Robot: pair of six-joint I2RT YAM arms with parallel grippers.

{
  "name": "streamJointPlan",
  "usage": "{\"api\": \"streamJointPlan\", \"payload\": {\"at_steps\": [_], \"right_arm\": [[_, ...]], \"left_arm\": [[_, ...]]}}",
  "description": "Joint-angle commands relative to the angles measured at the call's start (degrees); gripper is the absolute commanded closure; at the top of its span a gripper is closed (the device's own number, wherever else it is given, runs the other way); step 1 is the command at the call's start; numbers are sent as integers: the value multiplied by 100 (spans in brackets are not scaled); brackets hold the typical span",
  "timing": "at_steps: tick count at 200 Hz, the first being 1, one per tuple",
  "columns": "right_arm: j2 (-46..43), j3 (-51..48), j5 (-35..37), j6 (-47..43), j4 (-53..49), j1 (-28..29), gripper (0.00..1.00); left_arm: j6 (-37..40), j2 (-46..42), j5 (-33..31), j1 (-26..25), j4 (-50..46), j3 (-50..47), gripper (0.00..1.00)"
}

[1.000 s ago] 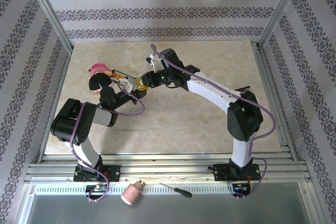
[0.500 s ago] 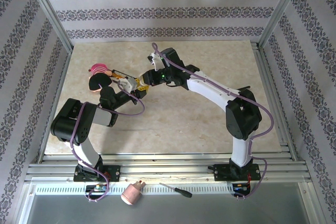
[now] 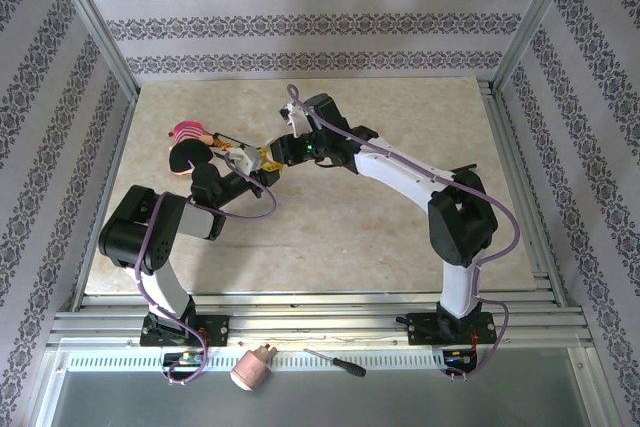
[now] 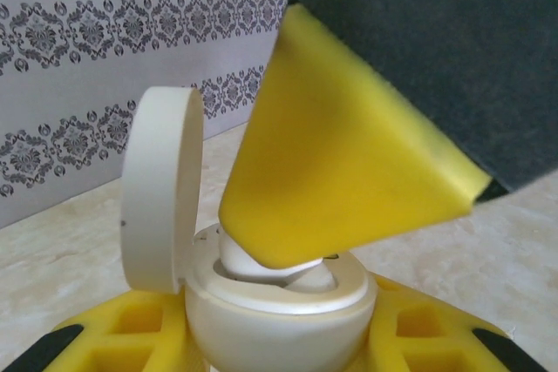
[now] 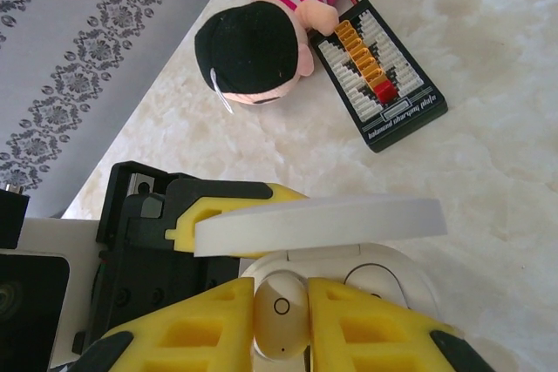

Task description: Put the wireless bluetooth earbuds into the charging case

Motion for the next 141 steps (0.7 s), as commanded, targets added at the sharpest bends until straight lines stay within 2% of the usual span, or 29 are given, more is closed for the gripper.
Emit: {"api": "streamJointPlan", "payload": {"at_steps": [1, 28, 54, 104, 141], "right_arm": [[-61, -132, -53, 57, -58, 104, 80], [-72, -60, -68, 58, -80, 112, 78], [-189, -70, 31, 24, -113, 86, 64], [-744, -412, 244, -92, -143, -44, 47], [-1162, -674, 361, -100, -49, -206, 36]], "left_arm": [[-59, 21, -141, -67, 388, 157, 79], [-43, 20, -140, -66, 378, 142, 79], [-33, 3, -131, -73, 387, 112, 79], [10, -49, -63, -67, 406, 41, 79], [116, -102, 211, -65, 405, 32, 79]]}}
